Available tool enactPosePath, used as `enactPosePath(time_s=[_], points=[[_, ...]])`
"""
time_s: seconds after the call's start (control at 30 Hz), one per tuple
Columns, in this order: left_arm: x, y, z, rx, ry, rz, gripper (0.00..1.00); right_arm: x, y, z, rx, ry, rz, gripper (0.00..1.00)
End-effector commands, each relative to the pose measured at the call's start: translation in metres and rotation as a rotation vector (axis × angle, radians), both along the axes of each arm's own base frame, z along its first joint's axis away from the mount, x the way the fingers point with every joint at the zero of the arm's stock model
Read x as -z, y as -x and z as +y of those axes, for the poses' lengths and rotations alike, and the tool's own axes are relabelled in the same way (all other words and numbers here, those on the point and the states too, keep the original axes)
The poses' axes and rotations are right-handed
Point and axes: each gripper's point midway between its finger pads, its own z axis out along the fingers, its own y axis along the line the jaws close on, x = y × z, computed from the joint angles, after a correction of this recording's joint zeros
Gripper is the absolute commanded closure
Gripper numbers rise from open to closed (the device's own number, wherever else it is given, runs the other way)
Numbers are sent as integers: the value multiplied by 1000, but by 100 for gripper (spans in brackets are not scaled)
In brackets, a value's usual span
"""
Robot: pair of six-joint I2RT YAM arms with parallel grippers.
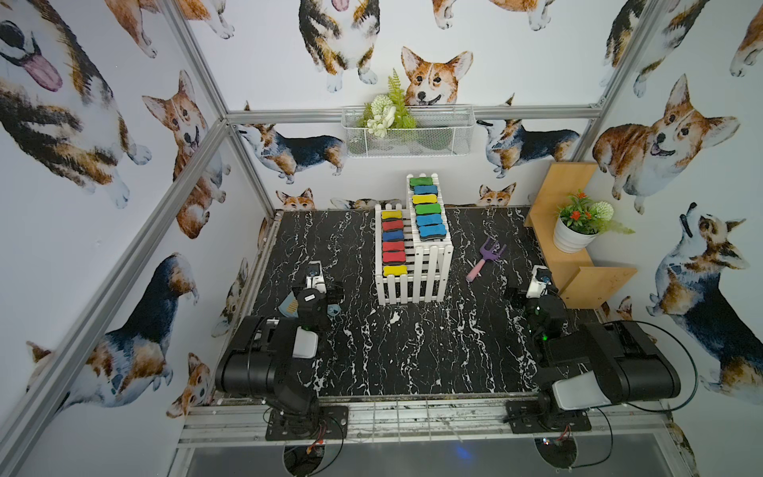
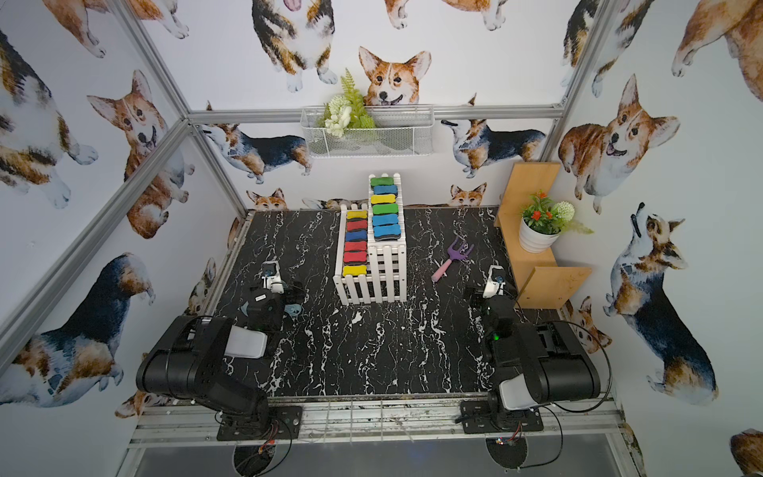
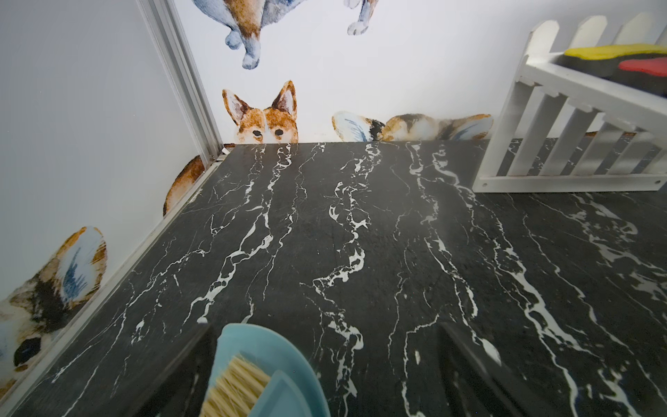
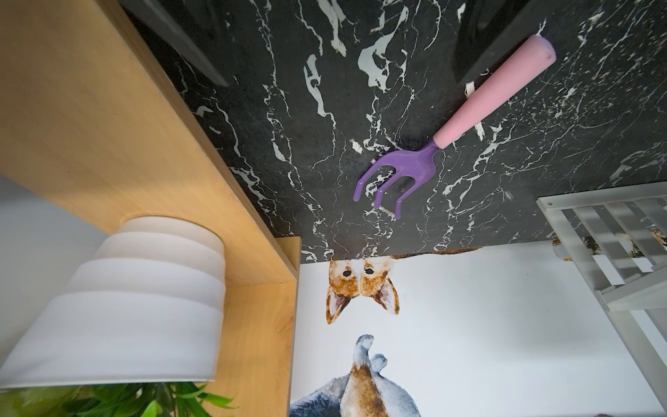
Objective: Remove the whiteboard erasers from the shelf
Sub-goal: Adjust the shelf at the center of the board.
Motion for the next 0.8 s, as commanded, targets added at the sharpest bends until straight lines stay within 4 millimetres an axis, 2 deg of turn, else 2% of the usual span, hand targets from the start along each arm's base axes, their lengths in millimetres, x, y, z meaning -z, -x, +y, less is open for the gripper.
enactPosePath(time_s=[0.0,0.17,0.2,0.37,0.53,0.63,0.7,0.77], points=[[-7,-3,1,-3,-4,-26,0,-10,-4,1,-7,5,-37,0],[-7,-2,2,1,2,-28,0,-11,-3,1,-10,2,-40,0],[-9,-1,3,-5,2,-36,0,-18,-1,-3,13,-2,-68,0],[-22,-5,23,-124,28,0,1,-25,-9,-9,77,-30,15,0],[-33,-6,31,-166,36,13,1,-28,-12,-7,111,-82,55,0],[-49,-12,34,-184,85,-3,1,-39,-12,-6,157,-55,47,0],[-61,-13,50,-295,210,-44,0,-50,-15,-9,190,-110,17,0],[-56,-3,73,-496,356,-16,0,-55,-17,-17,268,-241,-13,0]])
